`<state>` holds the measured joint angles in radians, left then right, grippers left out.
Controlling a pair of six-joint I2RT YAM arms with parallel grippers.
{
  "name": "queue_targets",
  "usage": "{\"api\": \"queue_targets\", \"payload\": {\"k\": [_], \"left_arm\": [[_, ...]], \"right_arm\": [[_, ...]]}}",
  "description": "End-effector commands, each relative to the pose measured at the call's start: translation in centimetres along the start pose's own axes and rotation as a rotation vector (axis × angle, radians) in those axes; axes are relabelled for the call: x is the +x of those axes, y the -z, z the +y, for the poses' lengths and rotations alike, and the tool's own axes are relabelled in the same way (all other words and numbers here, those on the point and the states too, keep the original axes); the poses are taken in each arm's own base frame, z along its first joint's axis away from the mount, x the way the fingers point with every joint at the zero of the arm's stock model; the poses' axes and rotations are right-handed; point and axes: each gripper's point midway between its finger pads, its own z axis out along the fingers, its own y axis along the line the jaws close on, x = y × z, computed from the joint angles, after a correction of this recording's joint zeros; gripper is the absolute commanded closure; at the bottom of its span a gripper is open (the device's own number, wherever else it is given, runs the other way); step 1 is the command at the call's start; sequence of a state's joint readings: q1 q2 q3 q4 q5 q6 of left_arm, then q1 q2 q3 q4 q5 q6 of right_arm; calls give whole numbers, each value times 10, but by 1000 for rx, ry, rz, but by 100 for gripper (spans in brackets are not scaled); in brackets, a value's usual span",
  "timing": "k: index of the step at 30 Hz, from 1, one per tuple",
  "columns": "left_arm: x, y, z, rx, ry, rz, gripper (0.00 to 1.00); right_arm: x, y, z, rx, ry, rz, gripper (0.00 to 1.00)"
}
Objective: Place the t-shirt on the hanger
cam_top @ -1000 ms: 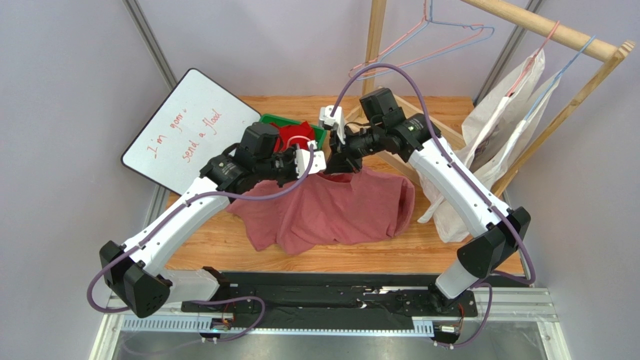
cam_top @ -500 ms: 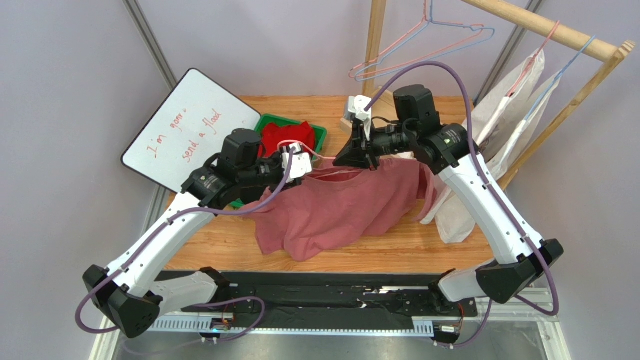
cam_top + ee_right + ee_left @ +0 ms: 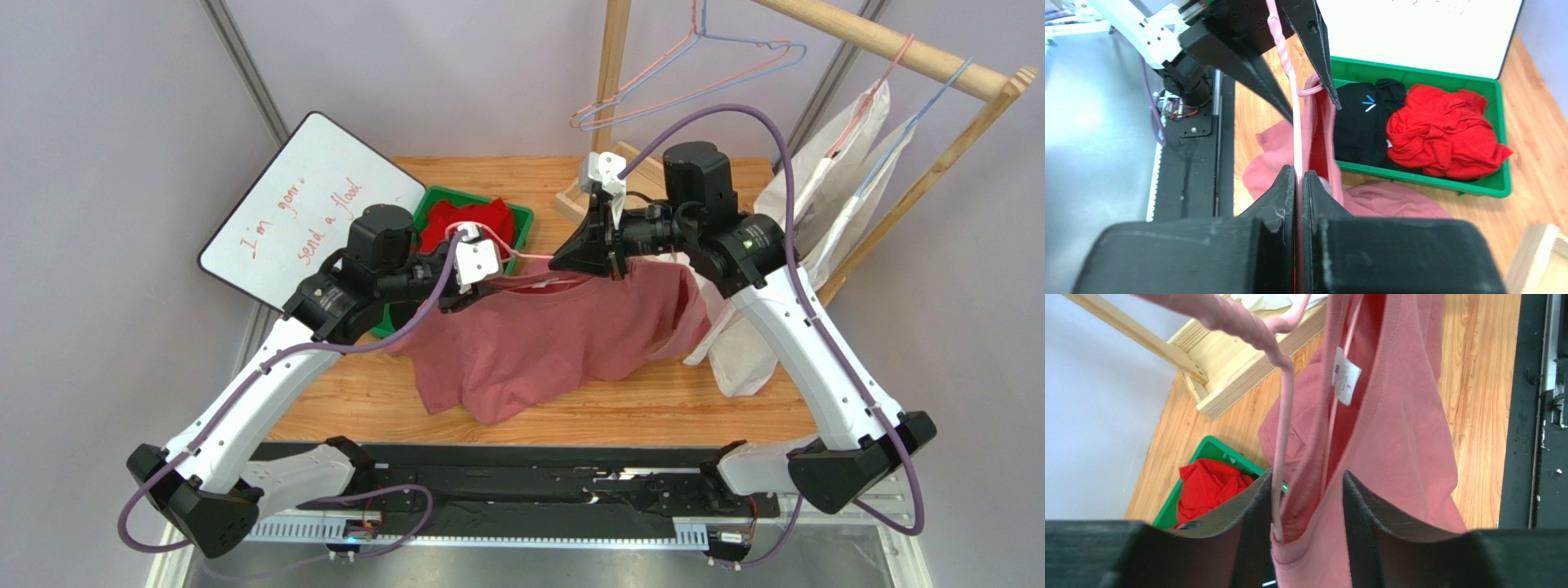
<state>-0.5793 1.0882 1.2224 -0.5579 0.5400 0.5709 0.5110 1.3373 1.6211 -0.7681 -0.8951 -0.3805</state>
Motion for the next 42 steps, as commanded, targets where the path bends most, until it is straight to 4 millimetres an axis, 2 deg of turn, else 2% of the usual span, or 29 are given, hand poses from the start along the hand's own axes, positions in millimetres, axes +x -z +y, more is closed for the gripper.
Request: {"api": "queue_targets", "payload": {"k": [1, 2, 3, 5, 9, 12, 13, 15, 16, 19, 24, 26, 27, 28, 29, 30, 32, 34, 35, 37, 40, 42], "left_arm": [[-39, 15, 19, -81, -99, -80, 59], [-34, 8, 18, -66, -101, -64, 62], [-34, 6, 18, -62, -112, -57, 71], [-30, -3, 17, -44, -119, -41, 75], [-31, -11, 23, -46, -160, -28, 100], [-35, -14, 23, -36, -173, -33, 100], [-35, -15, 23, -32, -178, -33, 100], [-37, -17, 21, -20, -190, -34, 100], [-37, -18, 21, -15, -190, -32, 100], [-39, -22, 19, 3, -197, -27, 100], [-35, -28, 10, 52, -201, -3, 100], [-33, -31, 7, 67, -197, 9, 100], [-32, -32, 6, 68, -195, 14, 100], [-33, -32, 6, 71, -195, 14, 100], [-31, -34, 5, 74, -190, 19, 100], [-31, -34, 5, 77, -191, 24, 100], [-30, -35, 3, 89, -203, 33, 100], [-25, -35, 0, 102, -201, 55, 88], [-23, -36, -1, 110, -212, 59, 76], [-17, -36, -6, 127, -211, 77, 69], [-11, -36, -9, 143, -209, 98, 59], [-6, -36, -11, 153, -220, 111, 45]], "right_arm": [[18, 25, -21, 145, -96, 46, 100], [18, 23, -21, 134, -110, 41, 100], [16, 23, -21, 131, -111, 35, 100], [13, 21, -22, 127, -112, 29, 100], [14, 20, -20, 111, -119, 28, 100], [21, 13, -16, 66, -112, 52, 100], [25, 13, -13, 54, -119, 72, 91], [29, 6, -14, 47, -101, 101, 80], [31, 3, -15, 47, -79, 114, 68], [37, -8, -22, 59, -34, 151, 50], [31, -24, -29, 74, 7, 175, 43], [31, -29, -30, 65, 13, 184, 46], [31, -32, -28, 54, 22, 185, 53], [32, -34, -27, 48, 23, 188, 74], [33, -37, -26, 37, 23, 192, 90], [33, -38, -24, 31, 27, 193, 100], [32, -39, -22, 27, 24, 181, 100], [23, -39, -25, 45, 31, 147, 100], [24, -39, -23, 43, 31, 137, 100], [15, -36, -20, 50, 55, 96, 100], [19, -36, -20, 54, 42, 100, 100], [20, -35, -22, 58, 31, 100, 100]]}}
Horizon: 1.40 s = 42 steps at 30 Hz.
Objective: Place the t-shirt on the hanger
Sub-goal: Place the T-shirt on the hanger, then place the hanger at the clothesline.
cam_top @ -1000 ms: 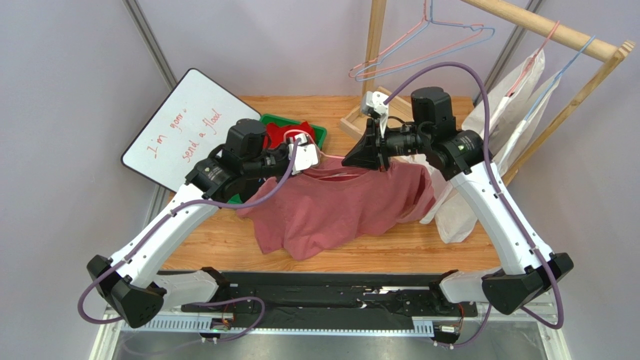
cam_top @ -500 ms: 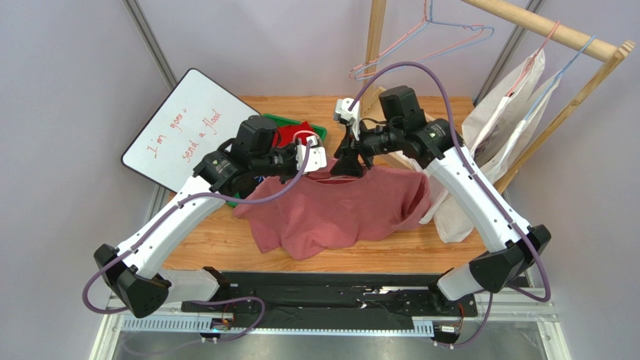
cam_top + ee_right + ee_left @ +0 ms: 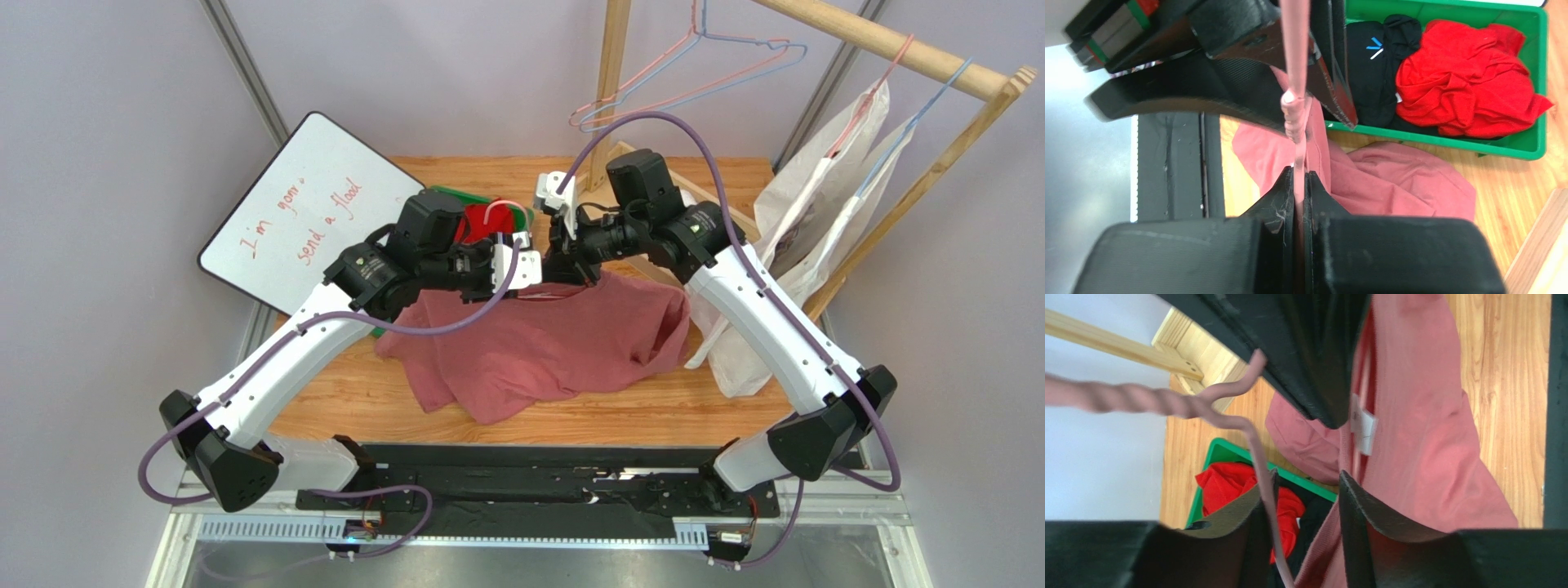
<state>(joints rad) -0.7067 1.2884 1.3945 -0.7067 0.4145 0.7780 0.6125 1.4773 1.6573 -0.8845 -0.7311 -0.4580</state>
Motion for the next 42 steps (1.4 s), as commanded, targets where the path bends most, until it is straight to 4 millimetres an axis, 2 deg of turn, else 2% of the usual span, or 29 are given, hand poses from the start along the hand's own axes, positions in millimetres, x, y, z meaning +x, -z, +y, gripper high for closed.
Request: {"api": "queue_targets", "payload": {"k": [1, 5, 8, 11, 13, 17, 20, 21, 24, 25, 27, 28, 30, 31, 32, 33, 35, 39, 40, 42], "left_arm": [[-11, 6, -7, 36, -48, -34, 42], [-6, 8, -16, 76, -88, -23, 28], [-3, 14, -15, 59, -113, -6, 22], [-2, 27, -8, -27, -119, 5, 20], [-10, 41, 4, -129, -125, -20, 19], [-16, 55, 17, -257, -36, -60, 21], [-24, 62, 24, -305, 45, -107, 21], [-26, 64, 26, -316, 65, -117, 21], [-34, 65, 28, -312, 115, -158, 21], [-36, 65, 27, -308, 122, -167, 21], [-40, 63, 28, -299, 128, -189, 21], [-44, 64, 28, -295, 130, -199, 21], [-46, 62, 27, -280, 141, -211, 21], [-48, 61, 26, -274, 152, -220, 21], [-49, 61, 25, -265, 159, -225, 21], [-50, 59, 25, -261, 167, -230, 21], [-51, 58, 22, -243, 180, -240, 21], [-54, 60, 20, -237, 188, -251, 21], [-55, 62, 20, -238, 188, -252, 21], [-56, 65, 19, -242, 187, -256, 21]], "right_arm": [[-31, 13, -10, 67, 69, -109, 100], [-31, 17, -14, 87, 67, -113, 100], [-27, 19, -22, 111, 45, -104, 100], [-23, 27, -29, 149, 23, -99, 100], [-22, 34, -33, 174, -8, -102, 100], [-19, 51, -32, 221, -103, -104, 100], [-15, 71, -27, 269, -212, -117, 100], [-18, 86, -21, 308, -217, -139, 100], [-3, 108, -19, 417, -289, -138, 100], [-3, 121, -6, 443, -287, -151, 100], [16, 131, 1, 497, -328, -111, 100], [18, 142, 11, 528, -329, -119, 100], [38, 156, 10, 637, -416, -70, 100], [47, 169, 3, 746, -454, -50, 100], [51, 175, 1, 796, -517, -51, 100], [53, 182, 1, 836, -545, -47, 100], [57, 199, -11, 977, -612, -61, 100], [45, 229, -29, 1161, -682, -144, 100], [35, 244, -32, 1220, -679, -186, 100], [26, 252, -44, 1283, -705, -232, 100]]}}
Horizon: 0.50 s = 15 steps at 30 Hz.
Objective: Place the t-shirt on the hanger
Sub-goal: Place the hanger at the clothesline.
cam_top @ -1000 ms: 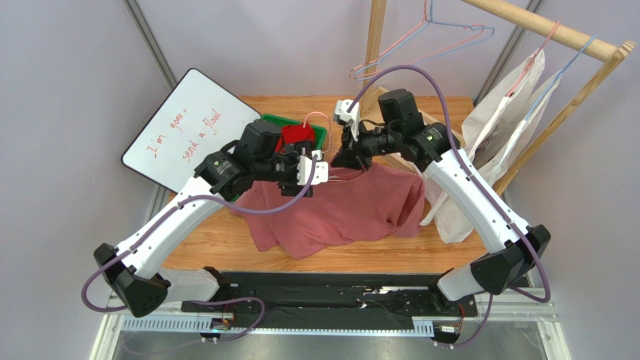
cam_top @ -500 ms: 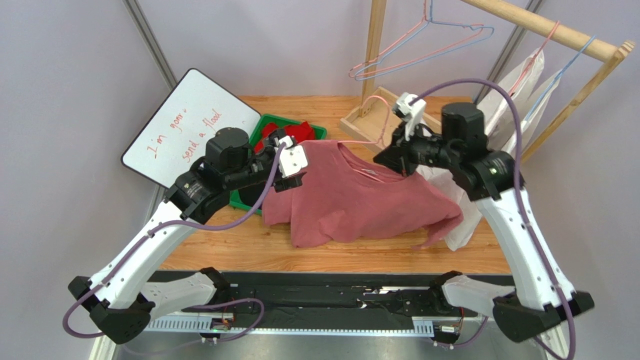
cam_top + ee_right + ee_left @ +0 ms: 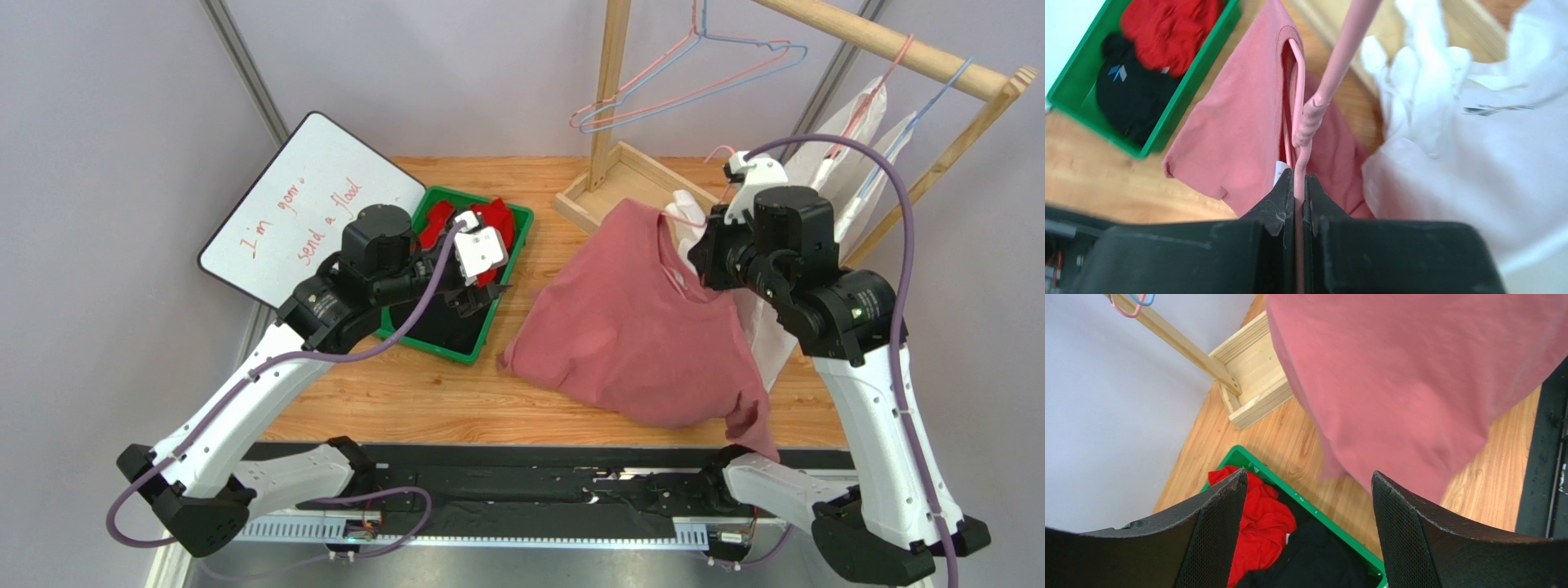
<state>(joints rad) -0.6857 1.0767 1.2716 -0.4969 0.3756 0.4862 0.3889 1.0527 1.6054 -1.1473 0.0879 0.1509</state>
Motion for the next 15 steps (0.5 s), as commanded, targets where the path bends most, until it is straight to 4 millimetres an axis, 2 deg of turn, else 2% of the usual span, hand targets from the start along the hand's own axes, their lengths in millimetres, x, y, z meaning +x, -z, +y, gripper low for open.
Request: {"api": "queue_targets", "payload": {"k": [1, 2, 4, 5, 6, 7, 8, 11, 12, 13, 15], "left_arm": [[-26, 12, 4, -15, 10, -76, 21], [-26, 13, 4, -18, 13, -75, 21], [-27, 17, 4, -26, 11, -77, 21], [-27, 18, 4, -27, 10, -76, 21], [-27, 19, 4, -31, 6, -76, 21], [-27, 20, 5, -39, 5, -76, 21], [-27, 21, 5, -42, 4, -74, 21], [-26, 21, 6, -47, 2, -73, 21], [-27, 21, 6, -48, 1, -76, 21], [-27, 21, 7, -50, 0, -76, 21], [-28, 19, 8, -50, -5, -78, 21]], "right_arm": [[-63, 20, -37, 239, -185, -229, 100], [-79, 27, -39, 255, -201, -275, 100], [-103, 25, -47, 316, -222, -334, 100], [-124, 40, -49, 321, -243, -403, 100], [-137, 34, -51, 340, -251, -425, 100], [-147, 37, -55, 363, -266, -456, 100], [-167, 54, -60, 367, -296, -525, 100], [-191, 42, -72, 400, -335, -551, 100], [-205, 51, -73, 385, -354, -594, 100], [-209, 34, -74, 380, -362, -573, 100], [-220, 34, -83, 391, -387, -598, 100]]}}
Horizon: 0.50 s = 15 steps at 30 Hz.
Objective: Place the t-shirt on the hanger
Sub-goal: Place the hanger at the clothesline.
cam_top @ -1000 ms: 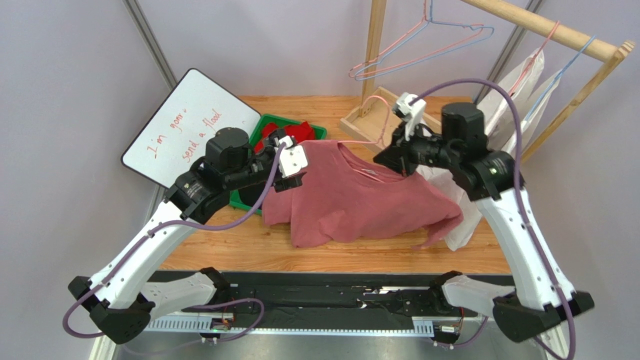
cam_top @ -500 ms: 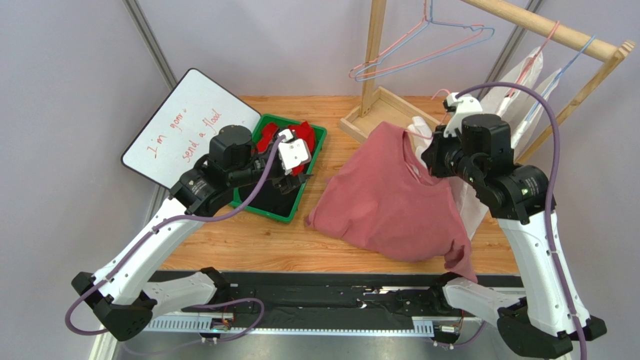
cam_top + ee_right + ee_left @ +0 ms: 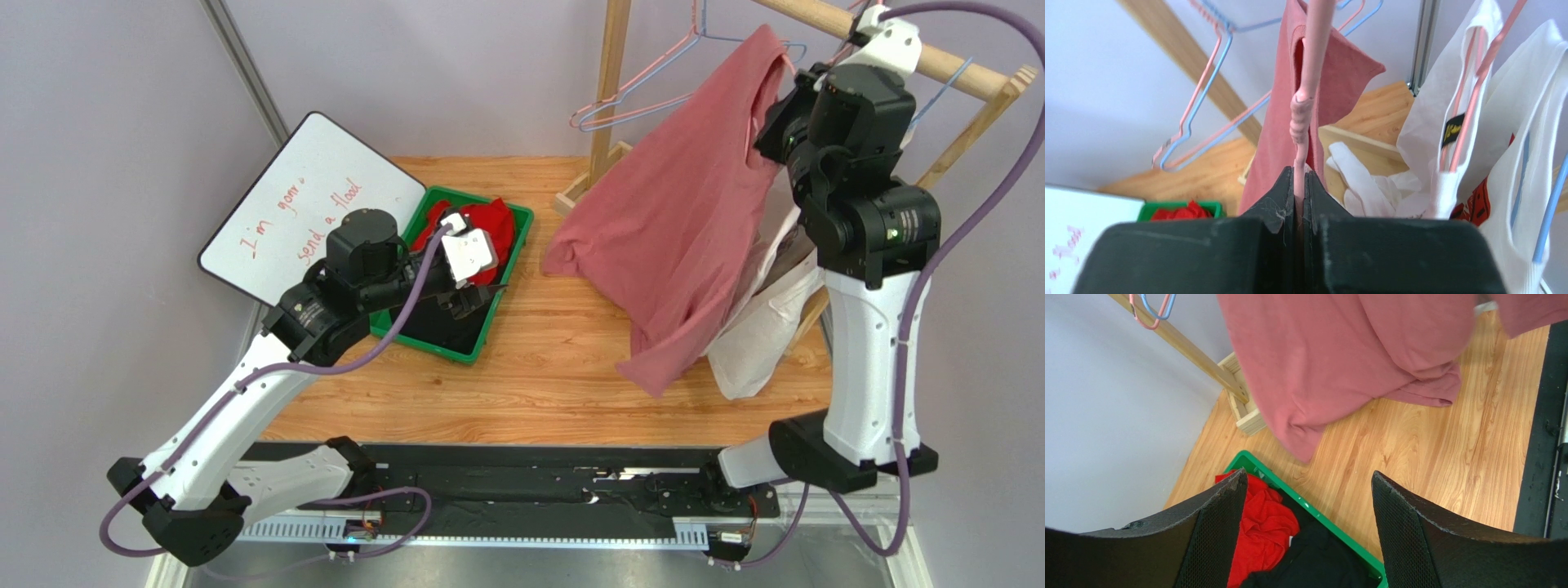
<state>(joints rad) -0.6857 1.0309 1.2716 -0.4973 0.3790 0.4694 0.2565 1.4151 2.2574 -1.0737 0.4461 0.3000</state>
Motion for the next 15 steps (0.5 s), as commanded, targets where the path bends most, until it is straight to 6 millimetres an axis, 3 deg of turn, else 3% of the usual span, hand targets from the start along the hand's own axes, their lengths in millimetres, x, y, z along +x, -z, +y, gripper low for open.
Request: {"api": "queue_targets", "payload": {"k": [1, 8, 15], "left_arm": [[-15, 4, 9, -33, -11, -39, 21], [-14, 1, 12, -34, -37, -34, 21], [-10, -2, 13, -34, -45, -21, 21]], "right_arm": [[-40, -22, 0, 31, -122, -117, 100], [-30, -72, -24, 165, -160, -104, 100], [-21, -91, -52, 296, -119, -113, 100]]}}
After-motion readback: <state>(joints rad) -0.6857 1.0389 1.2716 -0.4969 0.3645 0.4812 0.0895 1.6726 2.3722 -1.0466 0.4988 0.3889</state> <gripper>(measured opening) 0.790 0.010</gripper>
